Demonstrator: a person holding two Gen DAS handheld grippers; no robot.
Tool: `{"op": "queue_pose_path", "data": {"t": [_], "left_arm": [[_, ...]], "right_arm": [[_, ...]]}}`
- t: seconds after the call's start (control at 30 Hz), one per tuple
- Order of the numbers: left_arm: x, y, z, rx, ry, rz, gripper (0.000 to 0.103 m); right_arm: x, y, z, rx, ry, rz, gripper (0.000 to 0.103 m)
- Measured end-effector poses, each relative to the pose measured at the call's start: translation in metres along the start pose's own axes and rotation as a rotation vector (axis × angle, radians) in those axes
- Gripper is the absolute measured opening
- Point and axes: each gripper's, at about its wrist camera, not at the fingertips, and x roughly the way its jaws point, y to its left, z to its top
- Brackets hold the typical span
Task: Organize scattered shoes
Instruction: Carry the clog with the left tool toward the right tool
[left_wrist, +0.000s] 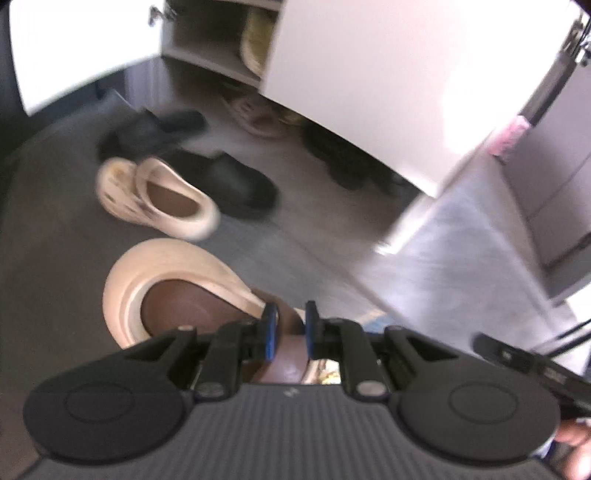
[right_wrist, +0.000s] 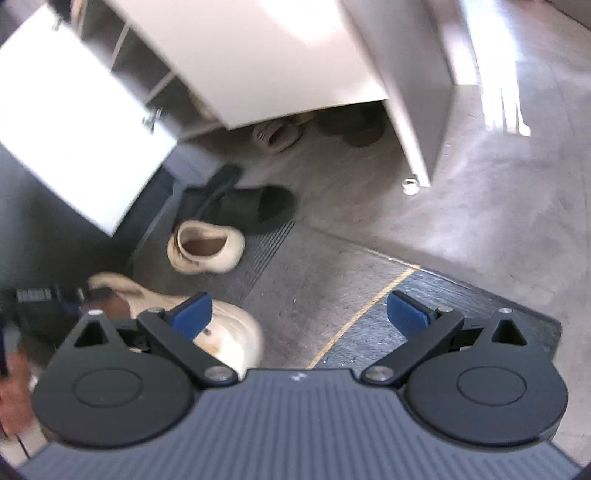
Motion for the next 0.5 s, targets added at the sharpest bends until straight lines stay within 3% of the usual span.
{"op": "queue_pose_path", "data": {"t": [0.07,0.23,0.5], "left_arm": [[0.017,-0.021,-0.014,0.009,0.058,-0.049,0.016],[0.071,-0.063,-0.053,0.095,0.199,-0.099,0.016],[0.134,-0.075,-0.078,0.203,0.219,-0.039,0.017]], "right_arm": [[-0.011,-0.017,0.002,0.019,-0.041,-0.063,0.103],[-0.017,-0.039,0.006,0.06,-0.069,-0.071,0.103],[-0.011,-0.048,-0.001,0.009,-0.041,-0.072,0.103]]}}
